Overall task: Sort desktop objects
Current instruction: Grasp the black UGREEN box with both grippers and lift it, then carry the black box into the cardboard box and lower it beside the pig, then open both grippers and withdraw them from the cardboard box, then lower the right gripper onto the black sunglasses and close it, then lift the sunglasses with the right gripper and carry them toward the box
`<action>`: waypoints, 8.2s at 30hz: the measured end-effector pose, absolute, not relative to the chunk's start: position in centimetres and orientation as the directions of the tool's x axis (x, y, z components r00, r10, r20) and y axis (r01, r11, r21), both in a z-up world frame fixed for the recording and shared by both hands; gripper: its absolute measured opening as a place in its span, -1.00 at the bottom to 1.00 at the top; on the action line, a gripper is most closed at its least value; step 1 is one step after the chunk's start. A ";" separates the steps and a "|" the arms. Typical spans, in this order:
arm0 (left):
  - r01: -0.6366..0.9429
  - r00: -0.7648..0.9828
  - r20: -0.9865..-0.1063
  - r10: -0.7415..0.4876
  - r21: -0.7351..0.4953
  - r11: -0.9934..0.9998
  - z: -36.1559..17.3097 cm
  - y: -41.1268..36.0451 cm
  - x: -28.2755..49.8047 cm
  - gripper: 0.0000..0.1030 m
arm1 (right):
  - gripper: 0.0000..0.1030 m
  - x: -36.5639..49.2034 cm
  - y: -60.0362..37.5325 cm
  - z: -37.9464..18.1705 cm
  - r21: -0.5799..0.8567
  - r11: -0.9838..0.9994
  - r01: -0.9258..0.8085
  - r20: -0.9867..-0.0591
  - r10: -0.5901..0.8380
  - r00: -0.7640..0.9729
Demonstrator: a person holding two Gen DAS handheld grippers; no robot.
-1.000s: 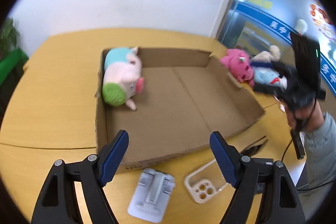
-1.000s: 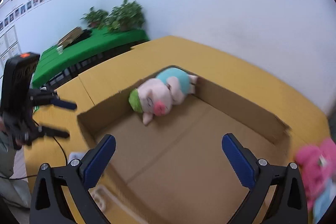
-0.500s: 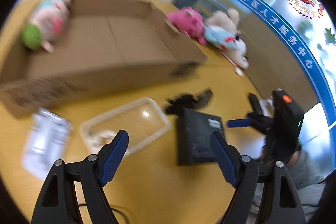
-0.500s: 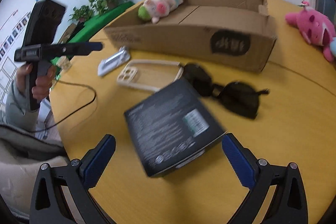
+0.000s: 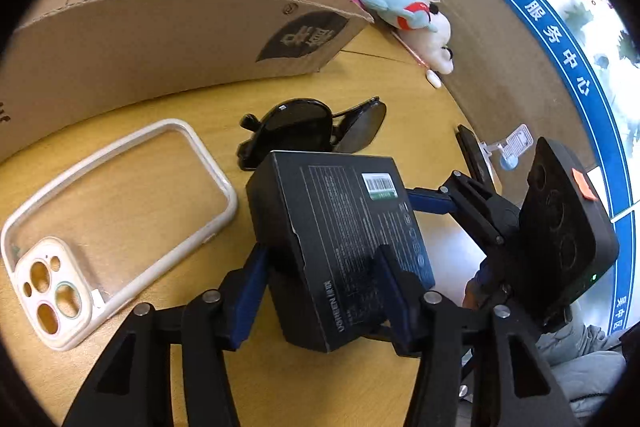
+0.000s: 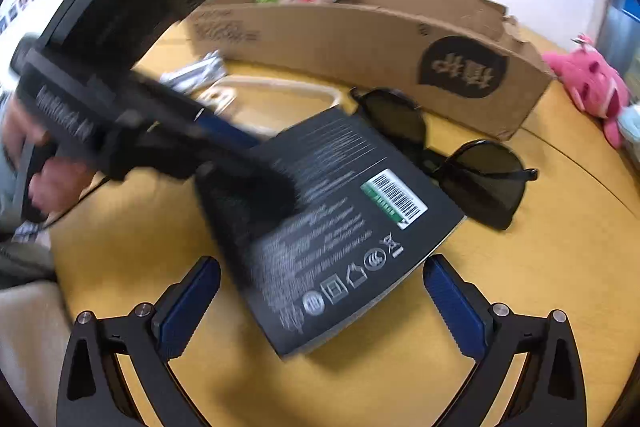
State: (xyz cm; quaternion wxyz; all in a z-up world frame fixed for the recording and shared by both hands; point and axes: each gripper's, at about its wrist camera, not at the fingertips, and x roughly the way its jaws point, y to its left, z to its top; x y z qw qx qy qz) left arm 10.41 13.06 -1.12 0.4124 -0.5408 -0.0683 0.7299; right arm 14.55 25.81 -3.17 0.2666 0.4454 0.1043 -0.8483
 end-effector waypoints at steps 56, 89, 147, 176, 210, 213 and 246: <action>-0.221 -0.306 -0.934 0.184 -0.118 -0.968 4.7 6.0 -25.0 -0.35 | 0.84 -29.5 11.9 0.4 0.221 -0.699 0.680 -0.745 -0.571 -0.346; -0.268 -0.564 -0.770 0.298 -0.171 -0.948 14.2 -3.1 -13.0 -0.26 | 0.83 -25.3 13.3 -1.7 0.298 -0.706 0.643 -0.858 -0.493 -0.144; -0.358 -0.485 -0.744 0.459 -0.310 -0.881 6.2 -3.5 6.3 -0.06 | 0.99 3.7 32.0 0.3 0.255 -0.789 0.559 -0.828 -0.476 -0.295; -0.421 -0.100 -0.720 0.686 -0.594 -0.685 -0.4 12.1 6.7 -0.04 | 0.20 6.8 27.7 -4.2 0.134 -0.817 0.561 -0.910 -0.326 -0.257; -0.256 0.001 -0.654 0.756 -0.731 -0.632 -4.1 12.5 7.2 -0.83 | -0.60 12.6 29.8 -1.8 0.554 -0.796 0.244 -0.719 -0.605 -0.343; -0.265 0.011 -0.605 0.796 -0.770 -0.581 -3.3 12.2 7.2 -0.83 | -0.60 12.4 29.5 -1.3 0.551 -0.794 0.256 -0.711 -0.608 -0.353; -0.118 0.061 -0.395 0.917 -0.915 -0.387 -4.9 8.9 5.4 0.38 | -0.57 11.5 28.5 -0.9 0.591 -0.743 0.313 -0.658 -0.669 -0.346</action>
